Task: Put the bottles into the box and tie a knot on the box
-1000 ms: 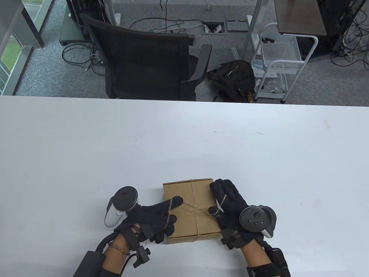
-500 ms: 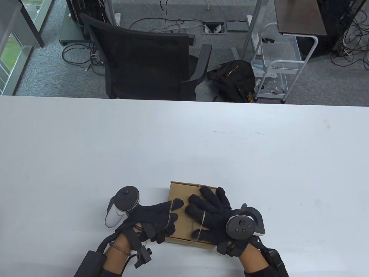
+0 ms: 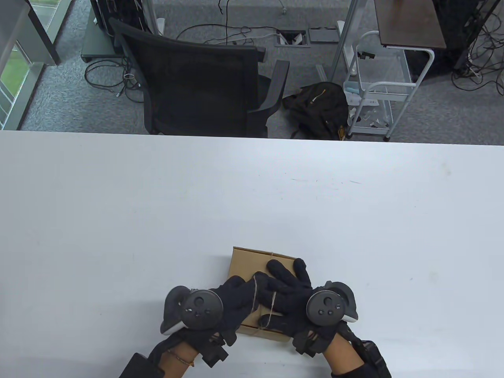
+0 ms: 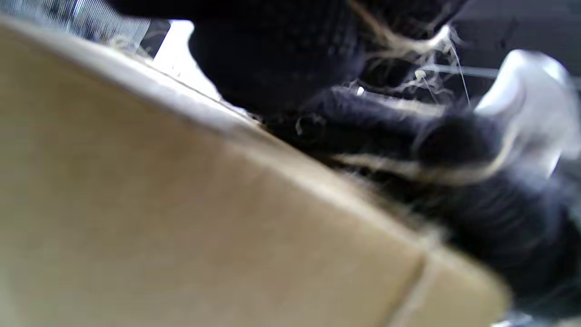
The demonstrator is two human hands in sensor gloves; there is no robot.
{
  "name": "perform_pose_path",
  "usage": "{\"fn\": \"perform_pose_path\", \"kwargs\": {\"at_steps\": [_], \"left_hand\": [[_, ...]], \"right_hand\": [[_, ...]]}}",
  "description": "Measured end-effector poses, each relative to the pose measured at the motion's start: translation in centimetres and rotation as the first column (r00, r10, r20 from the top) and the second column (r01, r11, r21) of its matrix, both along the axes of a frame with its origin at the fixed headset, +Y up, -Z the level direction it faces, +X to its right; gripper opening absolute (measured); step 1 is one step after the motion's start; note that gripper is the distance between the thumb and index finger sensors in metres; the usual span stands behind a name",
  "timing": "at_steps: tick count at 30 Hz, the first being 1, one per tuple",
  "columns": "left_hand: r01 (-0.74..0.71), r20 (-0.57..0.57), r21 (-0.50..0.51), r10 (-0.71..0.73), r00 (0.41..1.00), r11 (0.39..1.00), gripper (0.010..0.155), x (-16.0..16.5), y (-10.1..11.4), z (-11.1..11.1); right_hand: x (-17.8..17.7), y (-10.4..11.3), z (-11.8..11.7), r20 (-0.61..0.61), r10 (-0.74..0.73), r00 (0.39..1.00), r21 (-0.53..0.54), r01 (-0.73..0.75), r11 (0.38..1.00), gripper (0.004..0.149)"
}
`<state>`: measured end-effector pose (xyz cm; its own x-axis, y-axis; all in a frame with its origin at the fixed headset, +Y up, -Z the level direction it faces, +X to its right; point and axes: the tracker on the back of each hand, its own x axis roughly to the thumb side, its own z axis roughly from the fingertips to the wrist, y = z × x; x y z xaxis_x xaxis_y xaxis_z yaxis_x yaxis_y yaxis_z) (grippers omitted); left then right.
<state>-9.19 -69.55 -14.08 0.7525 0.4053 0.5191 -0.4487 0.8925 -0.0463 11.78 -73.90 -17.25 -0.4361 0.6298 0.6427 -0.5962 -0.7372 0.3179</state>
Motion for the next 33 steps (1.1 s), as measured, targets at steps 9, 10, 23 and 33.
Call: {"fn": "perform_pose_path", "kwargs": {"at_steps": [9,10,23,33], "left_hand": [[0.173,-0.011,0.241,-0.175,0.984,0.955,0.063,2.4,0.0,1.9],[0.16,0.007,0.244,-0.167,0.986,0.957,0.063,2.3,0.0,1.9],[0.05,0.109,0.261,-0.081,0.991,0.964,0.047,1.7,-0.1,1.9],[0.13,0.067,0.337,-0.161,0.985,0.933,0.049,2.5,-0.2,2.6]], "right_hand": [[-0.3,-0.2,0.3,-0.02,-0.061,0.998,-0.121,0.059,0.991,0.074],[-0.3,-0.3,0.3,-0.025,-0.063,0.998,-0.136,0.059,0.989,0.074],[-0.5,0.0,0.5,-0.034,-0.049,0.998,-0.162,0.042,0.986,0.078],[-0.5,-0.1,0.7,0.007,-0.096,0.995,-0.175,0.096,0.98,0.079]]}}
